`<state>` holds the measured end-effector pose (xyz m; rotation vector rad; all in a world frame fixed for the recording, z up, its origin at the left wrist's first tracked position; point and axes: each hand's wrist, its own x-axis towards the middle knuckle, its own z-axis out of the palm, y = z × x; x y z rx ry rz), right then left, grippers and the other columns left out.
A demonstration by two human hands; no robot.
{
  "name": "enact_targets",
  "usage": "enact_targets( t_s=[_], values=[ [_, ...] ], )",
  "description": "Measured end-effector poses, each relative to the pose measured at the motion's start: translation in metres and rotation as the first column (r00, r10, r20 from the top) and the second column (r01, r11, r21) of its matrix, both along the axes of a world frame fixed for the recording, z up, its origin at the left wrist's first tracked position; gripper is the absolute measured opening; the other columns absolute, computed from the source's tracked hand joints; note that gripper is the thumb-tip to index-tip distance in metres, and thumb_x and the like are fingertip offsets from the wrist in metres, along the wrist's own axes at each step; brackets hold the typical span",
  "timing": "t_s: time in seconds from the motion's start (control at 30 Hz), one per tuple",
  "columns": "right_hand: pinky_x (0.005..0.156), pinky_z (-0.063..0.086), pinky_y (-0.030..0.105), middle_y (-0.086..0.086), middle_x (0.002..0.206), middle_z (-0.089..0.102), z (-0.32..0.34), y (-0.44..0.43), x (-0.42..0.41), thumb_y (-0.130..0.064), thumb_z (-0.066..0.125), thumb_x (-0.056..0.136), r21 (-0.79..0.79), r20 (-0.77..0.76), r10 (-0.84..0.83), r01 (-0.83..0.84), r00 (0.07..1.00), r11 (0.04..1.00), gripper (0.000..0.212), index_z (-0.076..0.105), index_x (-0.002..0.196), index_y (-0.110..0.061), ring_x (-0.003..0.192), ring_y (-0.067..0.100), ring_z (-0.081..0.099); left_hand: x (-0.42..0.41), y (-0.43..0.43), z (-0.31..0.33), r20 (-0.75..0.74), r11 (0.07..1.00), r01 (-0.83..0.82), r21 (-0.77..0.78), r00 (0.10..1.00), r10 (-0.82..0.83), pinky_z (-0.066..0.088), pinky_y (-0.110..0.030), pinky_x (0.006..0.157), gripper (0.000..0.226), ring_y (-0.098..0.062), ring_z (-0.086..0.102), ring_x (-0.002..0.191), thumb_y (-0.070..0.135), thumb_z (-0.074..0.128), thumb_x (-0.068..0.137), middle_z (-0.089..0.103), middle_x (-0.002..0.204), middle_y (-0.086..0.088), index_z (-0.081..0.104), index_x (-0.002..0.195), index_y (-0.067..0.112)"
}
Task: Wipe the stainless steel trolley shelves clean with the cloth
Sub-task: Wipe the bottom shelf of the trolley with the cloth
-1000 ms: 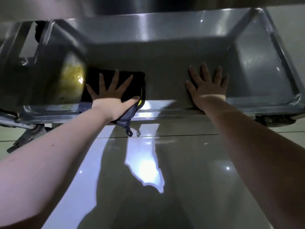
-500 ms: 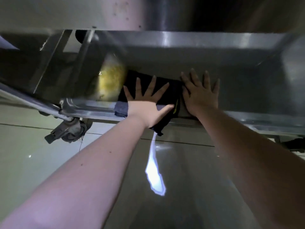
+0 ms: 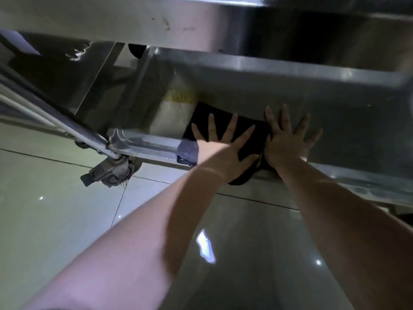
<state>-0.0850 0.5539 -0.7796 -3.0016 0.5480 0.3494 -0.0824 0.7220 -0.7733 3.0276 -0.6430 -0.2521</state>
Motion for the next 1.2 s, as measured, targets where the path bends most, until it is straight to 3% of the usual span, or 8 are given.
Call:
enact_targets(
  t_s=[0.13, 0.27, 0.43, 0.53, 0.73, 0.83, 1.0, 1.2],
  values=[
    [0.109, -0.010, 0.071, -0.016, 0.162, -0.014, -0.002, -0.005, 0.002, -0.050, 0.017, 0.098, 0.032, 0.026, -0.016, 0.015, 1.000, 0.999, 0.055, -0.006, 0.148, -0.055, 0.147, 0.039, -0.017, 0.007, 0.000, 0.001, 0.001, 1.000, 0.013, -0.027, 1.000, -0.013, -0.014, -0.075, 0.103, 0.069, -0.043, -0.017, 0.146, 0.081, 0.023, 0.085, -0.012, 0.163, 0.014, -0.002, 0.147, 0.060],
    [0.108, -0.010, 0.072, -0.019, 0.162, -0.011, -0.002, -0.003, 0.006, -0.062, 0.013, 0.096, 0.051, 0.045, -0.023, 0.021, 0.999, 0.999, 0.055, -0.003, 0.148, -0.056, 0.147, 0.039, -0.015, 0.032, 0.070, 0.003, -0.019, 0.989, -0.145, -0.006, 0.989, 0.144, -0.011, -0.072, 0.107, 0.076, -0.036, -0.015, 0.148, 0.089, 0.017, 0.073, -0.011, 0.162, 0.019, -0.003, 0.142, 0.066],
    [0.100, -0.015, 0.076, -0.023, 0.160, -0.013, -0.002, 0.003, 0.001, -0.078, 0.013, 0.085, -0.018, 0.046, 0.219, -0.219, 0.975, 0.976, 0.065, -0.009, 0.144, -0.060, 0.148, 0.036, -0.016, 0.047, 0.124, 0.004, -0.041, 0.961, -0.271, 0.064, 0.961, 0.274, -0.011, -0.072, 0.107, 0.071, -0.039, -0.016, 0.148, 0.088, 0.016, 0.078, -0.014, 0.163, 0.015, -0.008, 0.142, 0.066],
    [0.105, -0.011, 0.074, -0.023, 0.160, -0.014, -0.003, 0.006, 0.002, -0.078, 0.011, 0.084, -0.032, 0.036, 0.251, -0.250, 0.967, 0.968, 0.066, -0.011, 0.143, -0.061, 0.147, 0.038, -0.017, 0.040, 0.102, 0.003, -0.048, 0.970, -0.234, 0.059, 0.970, 0.237, -0.011, -0.074, 0.104, 0.074, -0.044, -0.017, 0.146, 0.088, 0.011, 0.075, -0.016, 0.162, 0.014, -0.010, 0.142, 0.065],
    [0.108, -0.008, 0.072, -0.023, 0.161, -0.009, -0.002, 0.002, 0.001, -0.067, 0.026, 0.090, 0.008, 0.078, 0.245, -0.246, 0.967, 0.969, 0.064, -0.005, 0.145, -0.061, 0.148, 0.037, -0.013, 0.008, 0.029, 0.004, -0.058, 0.999, -0.046, -0.002, 0.997, 0.045, -0.018, -0.075, 0.099, 0.073, -0.045, -0.018, 0.145, 0.087, 0.020, 0.077, -0.009, 0.164, 0.012, -0.002, 0.143, 0.064],
    [0.110, -0.009, 0.070, -0.024, 0.161, -0.007, -0.001, 0.001, 0.002, -0.073, 0.026, 0.087, 0.031, 0.075, 0.233, -0.236, 0.970, 0.971, 0.065, -0.003, 0.144, -0.062, 0.149, 0.035, -0.012, 0.027, 0.084, 0.008, -0.060, 0.986, -0.167, 0.028, 0.984, 0.168, -0.016, -0.075, 0.100, 0.075, -0.045, -0.020, 0.145, 0.094, 0.012, 0.068, -0.014, 0.163, 0.010, -0.005, 0.137, 0.072],
    [0.109, -0.009, 0.071, -0.022, 0.161, -0.007, -0.003, 0.008, 0.001, -0.077, 0.020, 0.085, -0.010, 0.063, 0.241, -0.240, 0.969, 0.971, 0.066, -0.005, 0.145, -0.061, 0.148, 0.039, -0.012, 0.038, 0.158, 0.015, -0.048, 0.928, -0.349, 0.130, 0.933, 0.357, -0.010, -0.078, 0.103, 0.071, -0.049, -0.014, 0.145, 0.091, 0.011, 0.074, -0.015, 0.164, 0.005, -0.009, 0.138, 0.070],
    [0.110, -0.007, 0.071, -0.021, 0.162, -0.007, -0.003, 0.007, -0.001, -0.067, 0.027, 0.089, -0.009, 0.077, 0.245, -0.245, 0.967, 0.970, 0.064, -0.005, 0.145, -0.061, 0.148, 0.039, -0.010, 0.005, 0.056, 0.012, -0.136, 0.991, -0.131, 0.000, 0.982, 0.130, -0.012, -0.078, 0.098, 0.077, -0.055, -0.020, 0.140, 0.092, 0.012, 0.069, -0.018, 0.163, 0.002, -0.004, 0.140, 0.068]
  ],
)
